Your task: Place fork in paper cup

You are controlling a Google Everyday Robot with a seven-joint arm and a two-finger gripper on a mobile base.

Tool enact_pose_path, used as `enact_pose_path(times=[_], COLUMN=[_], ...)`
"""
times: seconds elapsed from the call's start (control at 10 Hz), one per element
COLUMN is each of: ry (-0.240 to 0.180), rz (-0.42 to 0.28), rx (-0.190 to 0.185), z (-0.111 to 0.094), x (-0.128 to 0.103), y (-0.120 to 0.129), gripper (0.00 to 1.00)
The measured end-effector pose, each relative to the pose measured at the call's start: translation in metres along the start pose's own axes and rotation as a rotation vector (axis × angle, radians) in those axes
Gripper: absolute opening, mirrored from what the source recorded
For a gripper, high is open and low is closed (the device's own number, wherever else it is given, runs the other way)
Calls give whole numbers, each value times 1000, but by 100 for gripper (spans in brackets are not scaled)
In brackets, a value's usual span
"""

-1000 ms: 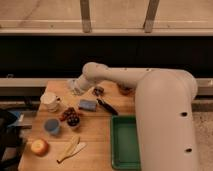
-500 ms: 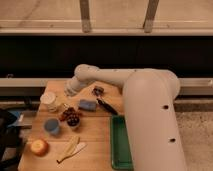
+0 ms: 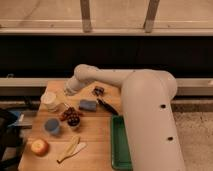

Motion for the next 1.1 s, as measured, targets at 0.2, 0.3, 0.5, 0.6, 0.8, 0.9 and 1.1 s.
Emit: enact_pose_path(times=[0.2,0.3,0.5,0.6,0.8,0.9,1.1], ry=[19,40,71,80,97,107,130], rz=[-2,-4,-6,-6,-18,-22,-39], rx=[23,40,73,85,110,117,126], z=[1,5,6,7,16,23,48], x=[5,9,15,18,23,25,25], y=[-4,-7,-16,-20,-26,-28,-23], gripper=[79,79,79,79,79,79,79])
